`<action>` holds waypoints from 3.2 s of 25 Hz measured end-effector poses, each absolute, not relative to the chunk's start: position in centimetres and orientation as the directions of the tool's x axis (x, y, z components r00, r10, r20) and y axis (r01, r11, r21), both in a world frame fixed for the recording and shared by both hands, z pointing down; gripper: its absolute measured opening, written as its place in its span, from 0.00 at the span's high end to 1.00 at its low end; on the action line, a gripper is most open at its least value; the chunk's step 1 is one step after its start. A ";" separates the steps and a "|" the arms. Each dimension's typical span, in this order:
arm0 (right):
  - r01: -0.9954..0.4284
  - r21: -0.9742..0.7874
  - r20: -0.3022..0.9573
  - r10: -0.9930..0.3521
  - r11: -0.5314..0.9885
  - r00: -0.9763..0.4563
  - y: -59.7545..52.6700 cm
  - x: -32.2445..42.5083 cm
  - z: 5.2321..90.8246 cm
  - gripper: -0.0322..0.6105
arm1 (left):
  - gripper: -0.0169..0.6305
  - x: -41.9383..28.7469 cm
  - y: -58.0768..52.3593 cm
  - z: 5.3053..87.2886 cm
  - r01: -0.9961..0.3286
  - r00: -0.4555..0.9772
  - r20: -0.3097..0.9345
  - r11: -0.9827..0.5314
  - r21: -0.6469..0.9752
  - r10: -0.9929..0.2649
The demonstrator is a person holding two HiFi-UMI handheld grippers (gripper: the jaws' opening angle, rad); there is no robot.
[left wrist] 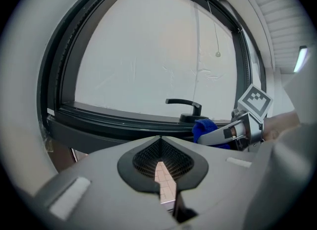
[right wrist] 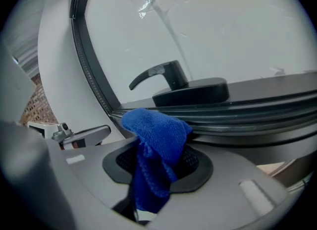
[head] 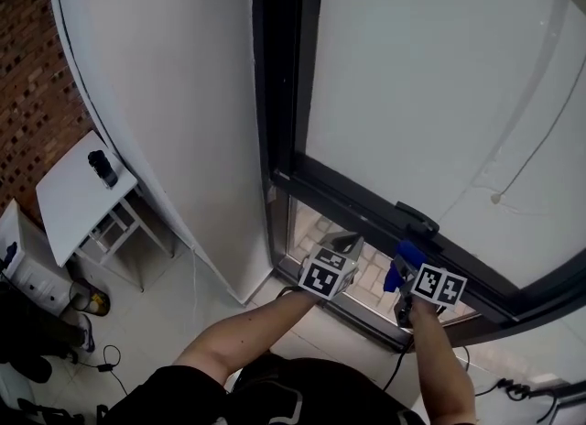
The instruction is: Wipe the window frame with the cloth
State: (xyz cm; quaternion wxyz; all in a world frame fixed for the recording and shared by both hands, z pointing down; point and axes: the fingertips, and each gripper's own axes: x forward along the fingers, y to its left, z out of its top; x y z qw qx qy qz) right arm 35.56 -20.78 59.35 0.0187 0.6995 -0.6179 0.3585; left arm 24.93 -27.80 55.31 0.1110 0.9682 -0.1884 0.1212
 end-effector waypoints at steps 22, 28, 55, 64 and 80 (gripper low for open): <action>-0.896 -0.407 0.523 -0.849 -0.177 -0.070 -29.8 28.1 59.4 0.72 | 0.99 16.0 -36.6 56.2 -0.496 0.857 0.274 -0.845 0.201 -0.437; -0.909 -0.379 0.529 -0.846 -0.173 -0.060 -31.4 26.6 59.5 0.72 | 0.99 14.6 -38.0 55.6 -0.517 0.845 0.264 -0.835 0.189 -0.464; -0.970 -0.213 0.516 -0.857 -0.118 -0.009 -38.8 19.1 58.8 0.72 | 0.99 11.1 -42.3 55.7 -0.500 0.857 0.252 -0.845 0.188 -0.450; -0.973 -0.204 0.517 -0.856 -0.106 -0.015 -41.0 17.2 58.8 0.72 | 0.99 9.4 -42.8 55.6 -0.496 0.856 0.264 -0.850 0.176 -0.445; -0.975 -0.224 0.524 -0.843 0.000 -0.120 -45.1 13.8 58.8 0.72 | 0.99 6.6 -45.2 55.8 -0.580 0.805 0.277 -0.795 0.177 -0.525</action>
